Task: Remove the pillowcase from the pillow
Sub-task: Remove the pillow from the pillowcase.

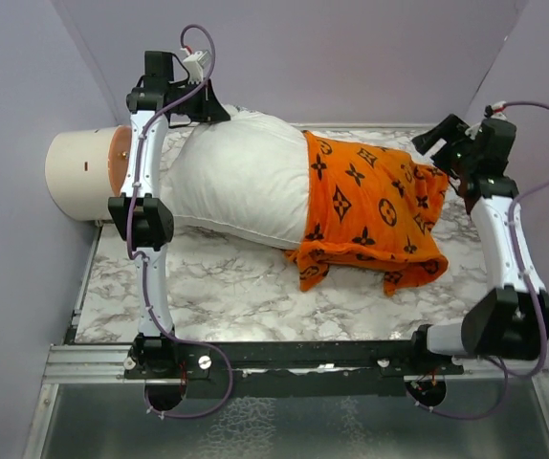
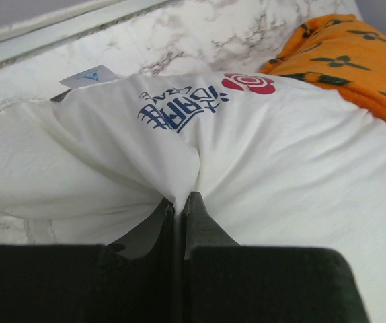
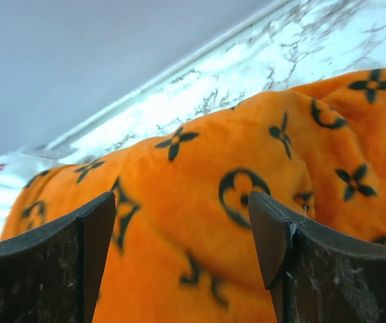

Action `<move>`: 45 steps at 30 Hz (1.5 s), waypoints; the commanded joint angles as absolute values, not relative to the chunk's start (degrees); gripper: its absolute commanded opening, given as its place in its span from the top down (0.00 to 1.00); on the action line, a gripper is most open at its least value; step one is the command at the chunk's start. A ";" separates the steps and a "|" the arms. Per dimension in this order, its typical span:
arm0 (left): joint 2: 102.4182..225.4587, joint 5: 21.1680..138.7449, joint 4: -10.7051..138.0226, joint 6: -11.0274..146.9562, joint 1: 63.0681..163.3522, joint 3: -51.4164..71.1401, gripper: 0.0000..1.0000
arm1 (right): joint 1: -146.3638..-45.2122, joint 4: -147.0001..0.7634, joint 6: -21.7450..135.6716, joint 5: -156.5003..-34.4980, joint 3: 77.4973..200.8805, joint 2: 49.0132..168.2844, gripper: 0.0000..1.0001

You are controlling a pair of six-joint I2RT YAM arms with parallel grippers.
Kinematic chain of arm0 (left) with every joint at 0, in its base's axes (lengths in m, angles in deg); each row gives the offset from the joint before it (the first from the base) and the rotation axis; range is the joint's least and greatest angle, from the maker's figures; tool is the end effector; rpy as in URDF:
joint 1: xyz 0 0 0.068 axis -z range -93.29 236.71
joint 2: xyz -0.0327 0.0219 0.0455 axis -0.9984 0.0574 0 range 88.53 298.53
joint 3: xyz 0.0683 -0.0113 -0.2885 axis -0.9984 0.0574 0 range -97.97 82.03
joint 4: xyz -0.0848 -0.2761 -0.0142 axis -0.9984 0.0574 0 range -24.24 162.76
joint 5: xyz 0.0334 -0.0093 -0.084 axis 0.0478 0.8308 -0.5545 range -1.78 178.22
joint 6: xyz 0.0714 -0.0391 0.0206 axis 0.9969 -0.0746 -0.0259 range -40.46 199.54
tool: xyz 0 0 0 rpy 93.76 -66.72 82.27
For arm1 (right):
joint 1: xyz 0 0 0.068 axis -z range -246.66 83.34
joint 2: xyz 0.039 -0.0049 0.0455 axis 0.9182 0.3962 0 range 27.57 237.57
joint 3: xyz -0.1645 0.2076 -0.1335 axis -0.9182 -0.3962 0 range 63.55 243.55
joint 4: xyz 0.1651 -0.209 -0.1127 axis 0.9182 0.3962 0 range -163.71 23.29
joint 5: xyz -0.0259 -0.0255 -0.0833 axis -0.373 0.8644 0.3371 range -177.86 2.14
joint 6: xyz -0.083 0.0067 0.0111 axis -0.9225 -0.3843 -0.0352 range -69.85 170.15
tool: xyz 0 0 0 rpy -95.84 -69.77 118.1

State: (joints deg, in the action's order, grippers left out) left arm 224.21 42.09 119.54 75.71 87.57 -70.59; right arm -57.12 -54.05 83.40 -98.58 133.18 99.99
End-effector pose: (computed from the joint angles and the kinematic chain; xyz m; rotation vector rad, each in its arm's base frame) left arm 0.5705 -0.0616 0.3776 0.3899 2.0952 -0.9296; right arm 0.3426 -0.0437 0.3792 0.6064 1.8885 0.4536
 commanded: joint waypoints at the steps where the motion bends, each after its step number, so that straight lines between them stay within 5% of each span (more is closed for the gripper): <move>1: 221.84 35.91 114.14 74.44 87.94 -73.34 1.00 | -62.77 -55.92 79.39 -104.47 136.78 114.05 0.23; 8: 217.12 41.68 102.08 74.55 87.99 -72.33 1.00 | -80.15 -64.02 80.81 -102.56 120.87 110.77 0.40; 13: 214.66 47.41 92.15 75.37 88.59 -71.54 1.00 | -92.24 -67.33 84.14 -103.73 115.76 109.77 0.35; 17: 212.61 48.64 91.02 79.48 88.73 -69.25 1.00 | -85.28 -60.77 85.49 -98.03 118.38 106.11 0.18; 19: 211.25 48.36 91.48 81.31 88.73 -67.05 1.00 | -80.17 -58.37 86.11 -96.23 118.02 103.77 0.01; 28: 208.33 48.41 91.14 84.03 88.73 -62.17 1.00 | -62.36 -54.19 88.15 -91.57 110.46 102.69 0.00; 45: 207.68 47.35 94.71 86.96 89.08 -61.74 1.00 | -62.44 -57.74 102.28 -91.51 125.75 121.12 0.00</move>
State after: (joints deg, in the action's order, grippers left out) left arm 213.50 48.19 97.84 84.71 88.30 -60.73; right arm -62.21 -56.96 96.93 -94.78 118.89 119.16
